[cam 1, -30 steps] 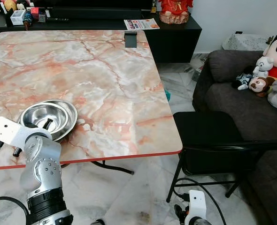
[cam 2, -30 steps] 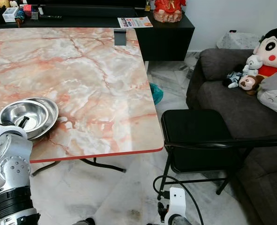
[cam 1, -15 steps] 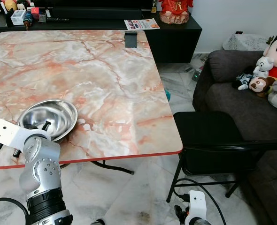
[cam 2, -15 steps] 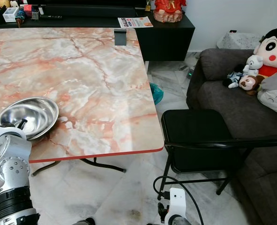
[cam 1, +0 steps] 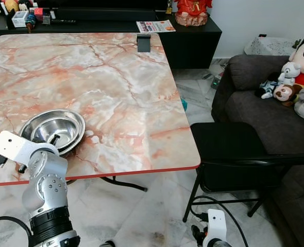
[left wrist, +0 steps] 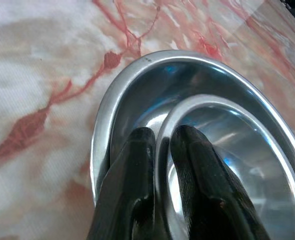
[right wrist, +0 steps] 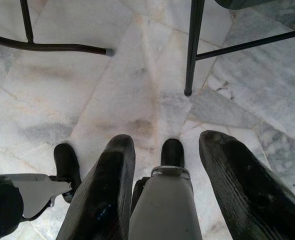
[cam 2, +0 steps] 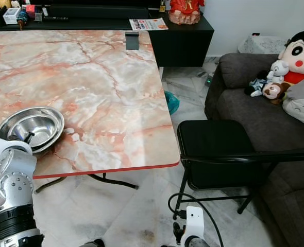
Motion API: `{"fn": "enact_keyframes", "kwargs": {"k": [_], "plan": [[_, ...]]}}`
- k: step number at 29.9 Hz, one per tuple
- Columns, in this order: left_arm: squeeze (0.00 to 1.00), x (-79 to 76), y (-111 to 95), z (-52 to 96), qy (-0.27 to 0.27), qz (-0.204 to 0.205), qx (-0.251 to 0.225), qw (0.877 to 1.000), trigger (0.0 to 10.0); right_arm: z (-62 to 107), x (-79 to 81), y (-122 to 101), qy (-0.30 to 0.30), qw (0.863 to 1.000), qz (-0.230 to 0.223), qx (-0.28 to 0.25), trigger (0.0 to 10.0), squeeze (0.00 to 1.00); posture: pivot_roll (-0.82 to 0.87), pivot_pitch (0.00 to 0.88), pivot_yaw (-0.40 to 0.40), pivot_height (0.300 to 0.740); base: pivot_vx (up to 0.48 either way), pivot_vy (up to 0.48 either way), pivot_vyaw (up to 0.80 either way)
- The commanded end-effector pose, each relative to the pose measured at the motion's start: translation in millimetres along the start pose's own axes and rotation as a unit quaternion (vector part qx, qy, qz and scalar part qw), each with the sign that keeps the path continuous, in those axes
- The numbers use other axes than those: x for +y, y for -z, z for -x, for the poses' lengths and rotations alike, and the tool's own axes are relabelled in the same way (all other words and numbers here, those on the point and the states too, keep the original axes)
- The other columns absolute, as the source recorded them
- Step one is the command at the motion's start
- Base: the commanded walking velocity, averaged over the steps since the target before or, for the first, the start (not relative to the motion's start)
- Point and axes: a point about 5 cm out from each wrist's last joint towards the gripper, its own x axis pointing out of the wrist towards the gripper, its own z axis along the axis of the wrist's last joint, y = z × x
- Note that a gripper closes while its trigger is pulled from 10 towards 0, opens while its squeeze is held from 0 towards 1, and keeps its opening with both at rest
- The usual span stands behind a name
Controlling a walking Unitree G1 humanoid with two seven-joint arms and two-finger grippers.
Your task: Setting the table
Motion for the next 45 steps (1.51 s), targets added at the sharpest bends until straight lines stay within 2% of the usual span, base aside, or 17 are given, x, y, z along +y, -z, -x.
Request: {"fn": "enact_keyframes", "kwargs": {"k": [1, 13, 16, 18, 21, 22, 26, 30, 32, 37, 38, 39, 40, 42, 43, 44, 45], "plan": [[0.0, -4.5, -3, 0.6, 0.004, -0.004, -0.007, 1.0, 10.0, 0.6, -1.2, 2, 0.003, 1.0, -0.007, 0.002, 10.0, 0.0, 0.09, 0.134, -0.034, 0.74, 0.0, 0.0, 0.0], [0.0, -8.0, -40, 5.5, 0.0, -0.028, -0.11, 0.994, 10.0, 0.1, -1.7, -1, 0.001, 1.0, -0.003, -0.001, 10.0, 0.0, 0.1, 0.129, -0.044, 0.74, 0.0, 0.0, 0.0], [0.0, -23.8, -58, 13.1, 0.057, -0.065, -0.182, 0.98, 10.0, -0.2, -1.6, -2, 0.0, 1.0, -0.002, -0.003, 10.0, 0.0, 0.1, 0.13, -0.046, 0.74, 0.0, 0.0, 0.0], [0.0, -32.8, -72, 18.4, 0.091, -0.124, -0.241, 0.958, 10.0, -0.5, -1.3, -4, 0.0, 1.0, -0.002, -0.007, 10.0, 0.0, 0.11, 0.129, -0.048, 0.74, 0.0, 0.0, 0.0], [0.0, -33.0, -81, 17.2, 0.097, -0.167, -0.272, 0.943, 10.0, -0.7, -0.9, -5, -0.001, 1.0, -0.002, -0.009, 10.0, 0.0, 0.11, 0.127, -0.049, 0.74, 0.0, 0.0, 0.0], [0.0, -31.3, -91, 15.0, 0.101, -0.217, -0.302, 0.923, 10.0, -0.9, -0.7, -6, -0.001, 1.0, -0.002, -0.01, 10.0, 0.0, 0.11, 0.127, -0.05, 0.74, 0.0, 0.0, 0.0], [0.0, -27.2, -96, 10.3, 0.112, -0.304, -0.33, 0.886, 10.0, -1.2, 0.5, -7, -0.003, 1.0, -0.001, -0.01, 10.0, 0.0, 0.12, 0.126, -0.048, 0.74, 0.0, 0.0, 0.0], [0.0, 7.9, -107, -2.0, 0.06, -0.509, -0.371, 0.774, 10.0, -1.5, 2.0, -8, -0.005, 1.0, -0.001, -0.012, 10.0, 0.0, 0.12, 0.127, -0.04, 0.74, 0.0, 0.0, 0.0], [0.0, 26.5, -116, -7.5, 0.017, -0.552, -0.367, 0.749, 10.0, -1.6, 2.4, -8, -0.005, 1.0, -0.002, -0.012, 10.0, 0.0, 0.13, 0.13, -0.038, 0.74, 0.0, 0.0, 0.0], [0.0, 67.1, -129, -18.0, -0.057, -0.625, -0.335, 0.703, 10.0, -1.3, 3.0, -5, -0.005, 1.0, -0.002, -0.009, 10.0, 0.0, 0.14, 0.133, -0.038, 0.74, 0.0, 0.0, 0.0], [0.0, 79.2, -126, -21.3, -0.069, -0.666, -0.314, 0.673, 10.0, -1.2, 3.5, -5, -0.006, 1.0, -0.002, -0.008, 10.0, 0.0, 0.15, 0.134, -0.037, 0.74, 0.0, 0.0, 0.0], [0.0, 79.2, -126, -21.3, -0.069, -0.666, -0.314, 0.673, 10.0, -1.2, 3.5, -5, -0.006, 1.0, -0.002, -0.008, 10.0, 0.0, 0.15, 0.134, -0.037, 0.74, 0.0, 0.0, 0.0], [0.0, 101.4, -119, -25.6, -0.092, -0.727, -0.272, 0.623, 10.0, -1.2, 4.2, -4, -0.007, 1.0, 0.0, -0.007, 10.0, 0.0, 0.15, 0.136, -0.036, 0.74, 0.0, 0.0, 0.0], [0.0, 101.4, -119, -25.6, -0.092, -0.727, -0.272, 0.623, 10.0, -1.2, 4.2, -4, -0.007, 1.0, 0.0, -0.007, 10.0, 0.0, 0.15, 0.136, -0.036, 0.74, 0.0, 0.0, 0.0], [0.0, 129.4, -106, -31.4, -0.114, -0.77, -0.199, 0.595, 10.0, -1.3, 4.5, -4, -0.008, 1.0, 0.0, -0.007, 10.0, 0.0, 0.15, 0.136, -0.035, 0.74, 0.0, 0.0, 0.0], [0.0, 129.4, -106, -31.4, -0.114, -0.77, -0.199, 0.595, 10.0, -1.3, 4.5, -4, -0.008, 1.0, 0.0, -0.007, 10.0, 0.0, 0.15, 0.136, -0.035, 0.74, 0.0, 0.0, 0.0], [0.0, 143.2, -99, -33.4, -0.123, -0.788, -0.163, 0.58, 10.0, -1.3, 4.6, -4, -0.008, 1.0, 0.0, -0.006, 10.0, 0.0, 0.15, 0.136, -0.035, 0.74, 0.0, 0.0, 0.0]]}}
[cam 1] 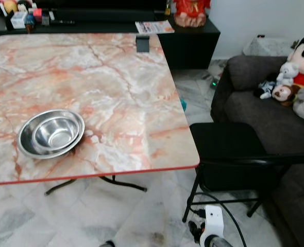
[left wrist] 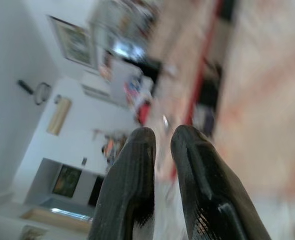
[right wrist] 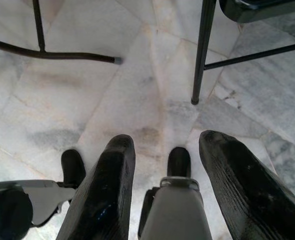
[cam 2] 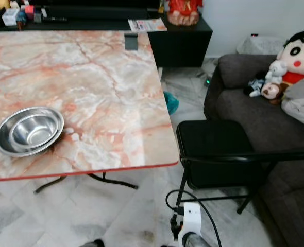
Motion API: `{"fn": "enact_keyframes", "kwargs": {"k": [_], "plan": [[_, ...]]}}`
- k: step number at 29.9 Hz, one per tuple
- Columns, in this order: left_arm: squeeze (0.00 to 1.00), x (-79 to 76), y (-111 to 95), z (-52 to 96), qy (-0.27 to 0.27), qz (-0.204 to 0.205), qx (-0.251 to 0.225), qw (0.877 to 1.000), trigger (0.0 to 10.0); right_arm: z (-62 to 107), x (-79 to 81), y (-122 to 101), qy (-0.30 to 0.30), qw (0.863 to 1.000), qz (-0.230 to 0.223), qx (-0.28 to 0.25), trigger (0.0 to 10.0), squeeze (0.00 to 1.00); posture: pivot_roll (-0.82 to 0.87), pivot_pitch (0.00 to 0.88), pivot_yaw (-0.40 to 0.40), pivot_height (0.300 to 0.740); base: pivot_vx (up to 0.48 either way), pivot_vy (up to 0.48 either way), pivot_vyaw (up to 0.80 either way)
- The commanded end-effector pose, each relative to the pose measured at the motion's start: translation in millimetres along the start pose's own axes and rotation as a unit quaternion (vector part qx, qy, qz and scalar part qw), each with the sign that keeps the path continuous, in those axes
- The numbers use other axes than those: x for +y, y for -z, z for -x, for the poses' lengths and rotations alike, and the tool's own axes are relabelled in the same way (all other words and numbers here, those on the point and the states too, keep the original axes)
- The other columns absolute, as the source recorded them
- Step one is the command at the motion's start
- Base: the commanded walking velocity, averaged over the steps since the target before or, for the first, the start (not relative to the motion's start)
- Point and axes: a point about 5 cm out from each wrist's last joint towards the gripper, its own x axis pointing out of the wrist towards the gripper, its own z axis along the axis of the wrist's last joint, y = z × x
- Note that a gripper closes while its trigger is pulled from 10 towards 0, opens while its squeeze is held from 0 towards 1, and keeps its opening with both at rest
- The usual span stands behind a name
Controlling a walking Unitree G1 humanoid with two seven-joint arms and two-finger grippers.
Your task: Setting the table
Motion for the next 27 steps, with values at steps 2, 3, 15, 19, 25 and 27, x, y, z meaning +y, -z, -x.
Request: {"fn": "enact_keyframes", "kwargs": {"k": [2, 3, 15, 19, 25, 27], "plan": [[0.0, -26.6, 32, 11.3, 0.069, -0.073, 0.063, 0.993, 10.0, 1.1, -3.0, 4, 0.005, 1.0, -0.002, 0.007, 10.0, 0.0, 0.15, 0.135, -0.033, 0.74, 0.0, 0.0, 0.0], [0.0, -32.4, 38, 14.9, 0.083, -0.081, 0.076, 0.99, 10.0, 1.1, -2.9, 4, 0.005, 1.0, -0.002, 0.007, 10.0, 0.0, 0.15, 0.135, -0.033, 0.74, 0.0, 0.0, 0.0], [0.0, -105.7, 85, 60.8, 0.238, -0.087, 0.195, 0.948, 10.0, 0.9, -2.9, 3, 0.004, 1.0, -0.005, 0.007, 10.0, 0.0, 0.13, 0.118, -0.036, 0.74, 0.0, 0.0, 0.0], [0.0, -126.6, 82, 72.3, 0.285, -0.052, 0.211, 0.934, 10.0, 0.7, -2.5, 3, 0.003, 1.0, -0.005, 0.006, 10.0, 0.0, 0.13, 0.116, -0.037, 0.74, 0.0, 0.0, 0.0], [0.0, -159.2, 62, 90.2, 0.349, 0.044, 0.228, 0.908, 10.0, 0.5, -3.1, 1, 0.005, 1.0, -0.006, 0.005, 10.0, 0.0, 0.1, 0.115, -0.041, 0.74, 0.0, 0.0, 0.0], [0.0, -179.0, 42, 103.4, 0.392, 0.115, 0.231, 0.883, 10.0, 0.5, -4.1, 1, 0.006, 1.0, -0.007, 0.005, 10.0, 0.0, 0.1, 0.112, -0.039, 0.74, 0.0, 0.0, 0.0]]}}
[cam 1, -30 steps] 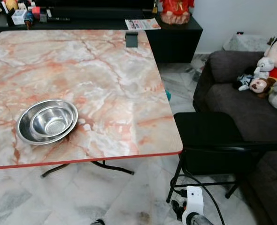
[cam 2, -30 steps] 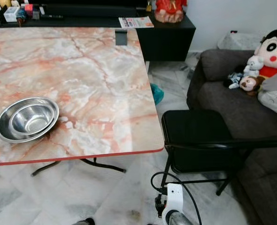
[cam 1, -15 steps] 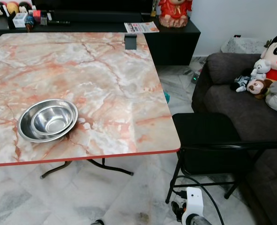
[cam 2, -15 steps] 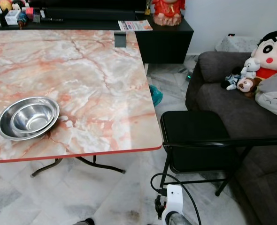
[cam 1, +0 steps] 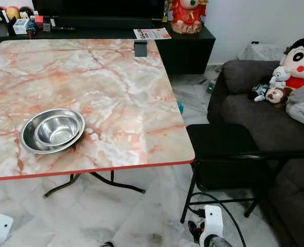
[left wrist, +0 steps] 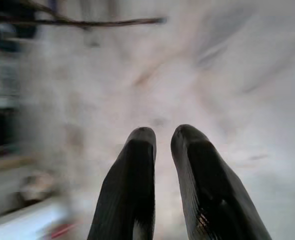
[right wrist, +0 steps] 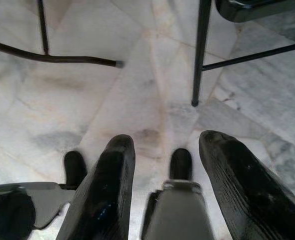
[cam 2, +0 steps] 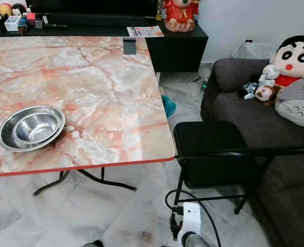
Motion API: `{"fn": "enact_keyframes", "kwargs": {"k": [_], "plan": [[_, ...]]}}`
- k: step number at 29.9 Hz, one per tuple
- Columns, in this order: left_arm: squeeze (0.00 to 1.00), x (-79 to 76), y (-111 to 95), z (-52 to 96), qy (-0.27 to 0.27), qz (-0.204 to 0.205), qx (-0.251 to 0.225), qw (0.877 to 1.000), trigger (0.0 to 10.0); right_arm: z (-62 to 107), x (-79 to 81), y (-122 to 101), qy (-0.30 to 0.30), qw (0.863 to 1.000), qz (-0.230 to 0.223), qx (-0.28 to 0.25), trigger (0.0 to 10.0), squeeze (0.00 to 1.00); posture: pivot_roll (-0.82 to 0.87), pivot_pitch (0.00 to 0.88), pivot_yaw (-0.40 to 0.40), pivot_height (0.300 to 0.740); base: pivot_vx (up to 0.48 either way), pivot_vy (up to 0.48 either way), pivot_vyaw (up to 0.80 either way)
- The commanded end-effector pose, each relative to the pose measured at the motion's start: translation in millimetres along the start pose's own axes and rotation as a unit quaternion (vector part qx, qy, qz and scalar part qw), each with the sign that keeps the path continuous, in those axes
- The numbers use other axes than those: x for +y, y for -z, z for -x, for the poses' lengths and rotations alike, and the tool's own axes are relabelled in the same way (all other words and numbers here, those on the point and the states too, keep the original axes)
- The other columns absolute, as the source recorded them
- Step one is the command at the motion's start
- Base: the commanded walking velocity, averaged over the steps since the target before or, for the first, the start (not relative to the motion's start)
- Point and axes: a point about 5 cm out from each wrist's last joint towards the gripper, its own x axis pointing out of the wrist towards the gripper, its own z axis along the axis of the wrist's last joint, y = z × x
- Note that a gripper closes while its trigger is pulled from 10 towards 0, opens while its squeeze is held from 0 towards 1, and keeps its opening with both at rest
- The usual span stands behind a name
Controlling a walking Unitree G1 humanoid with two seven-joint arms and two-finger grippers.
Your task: Setting the table
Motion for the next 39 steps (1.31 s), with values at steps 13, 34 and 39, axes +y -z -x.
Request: {"fn": "enact_keyframes", "kwargs": {"k": [13, 34, 39], "plan": [[0.0, -112.4, -57, 33.7, 0.261, 0.144, -0.09, 0.95, 10.0, 1.6, -3.8, 6, 0.014, 1.0, -0.017, 0.008, 10.0, 0.0, 0.06, 0.117, -0.024, 0.74, 0.0, 0.0, 0.0], [0.0, -134.2, -36, 42.1, 0.275, 0.139, -0.051, 0.95, 10.0, 2.4, -7.9, 7, 0.018, 1.0, -0.005, 0.01, 10.0, 0.0, 0.06, 0.094, -0.03, 0.74, 0.0, 0.07, 0.0], [0.0, -135.6, -33, 42.7, 0.272, 0.125, -0.046, 0.953, 10.0, 4.0, -12.8, 11, 0.026, 0.999, 0.003, 0.019, 10.0, 0.0, 0.05, 0.091, -0.031, 0.74, 0.0, 0.43, 0.0]]}}
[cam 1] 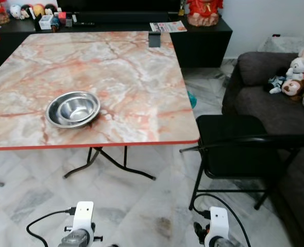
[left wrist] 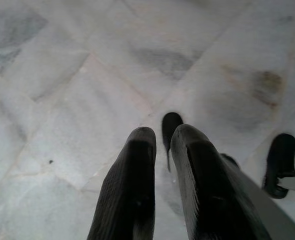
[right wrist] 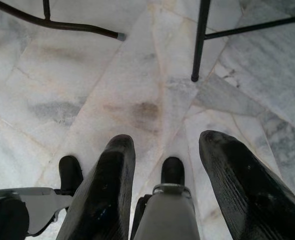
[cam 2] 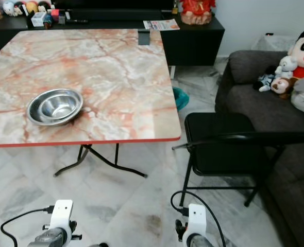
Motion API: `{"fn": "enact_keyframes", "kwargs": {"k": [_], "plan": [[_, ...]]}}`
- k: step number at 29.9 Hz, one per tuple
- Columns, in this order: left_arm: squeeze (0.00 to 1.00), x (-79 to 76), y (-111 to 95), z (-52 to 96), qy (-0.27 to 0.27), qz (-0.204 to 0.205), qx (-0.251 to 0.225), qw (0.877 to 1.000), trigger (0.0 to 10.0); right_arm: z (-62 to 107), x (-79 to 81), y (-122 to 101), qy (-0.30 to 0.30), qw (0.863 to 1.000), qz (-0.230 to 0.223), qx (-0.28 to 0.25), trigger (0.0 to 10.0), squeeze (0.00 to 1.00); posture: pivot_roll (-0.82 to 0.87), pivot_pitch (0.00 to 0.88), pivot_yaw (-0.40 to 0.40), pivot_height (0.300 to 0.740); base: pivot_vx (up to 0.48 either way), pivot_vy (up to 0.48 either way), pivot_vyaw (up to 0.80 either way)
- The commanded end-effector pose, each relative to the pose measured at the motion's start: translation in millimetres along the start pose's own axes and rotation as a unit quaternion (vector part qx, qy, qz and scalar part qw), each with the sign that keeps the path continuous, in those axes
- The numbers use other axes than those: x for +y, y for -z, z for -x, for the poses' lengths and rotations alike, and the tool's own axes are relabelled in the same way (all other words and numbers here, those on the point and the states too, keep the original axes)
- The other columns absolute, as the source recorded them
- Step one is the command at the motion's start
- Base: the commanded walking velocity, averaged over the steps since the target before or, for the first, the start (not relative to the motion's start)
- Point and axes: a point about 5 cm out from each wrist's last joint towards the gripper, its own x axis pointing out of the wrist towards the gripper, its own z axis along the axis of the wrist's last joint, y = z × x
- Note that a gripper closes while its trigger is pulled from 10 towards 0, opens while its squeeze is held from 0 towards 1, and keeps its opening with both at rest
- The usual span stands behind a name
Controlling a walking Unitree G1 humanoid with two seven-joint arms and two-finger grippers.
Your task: Setting the table
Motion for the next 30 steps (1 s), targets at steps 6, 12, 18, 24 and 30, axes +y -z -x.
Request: {"fn": "enact_keyframes", "kwargs": {"k": [6, 12, 18, 24, 30], "plan": [[0.0, 2.4, 13.3, 1.6, -0.01, -0.005, 0.027, 1.0, 10.0, 1.1, 1.0, 7.2, 0.0, 1.0, -0.007, 0.011, 10.0, 0.0, 0.04, 0.083, -0.026, 0.74, 0.0, 0.48, 0.0], [0.0, 2.3, 14.4, 1.8, -0.011, -0.008, 0.029, 0.999, 10.0, 0.5, 0.7, 4.1, 0.0, 1.0, -0.007, 0.007, 10.0, 0.0, 0.03, 0.072, -0.022, 0.74, 0.0, 0.48, 0.0], [0.0, 2.4, 15.5, 2.0, -0.011, -0.011, 0.031, 0.999, 10.0, 0.2, 1.0, 2.5, 0.001, 1.0, -0.008, 0.005, 10.0, 0.0, 0.03, 0.069, -0.02, 0.74, 0.0, 0.48, 0.0], [0.0, 4.3, 17.6, 2.5, -0.013, -0.02, 0.033, 0.999, 10.0, 0.1, 3.3, 3.6, 0.001, 1.0, -0.014, 0.004, 10.0, 0.0, 0.02, 0.054, -0.004, 0.74, 0.0, 0.48, 0.0], [0.0, 6.5, 19.4, 2.9, -0.015, -0.026, 0.035, 0.999, 10.0, 0.9, 3.7, 5.6, 0.003, 1.0, -0.007, -0.002, 10.0, 0.0, 0.02, 0.051, 0.004, 0.74, 0.0, 0.48, 0.0]]}}
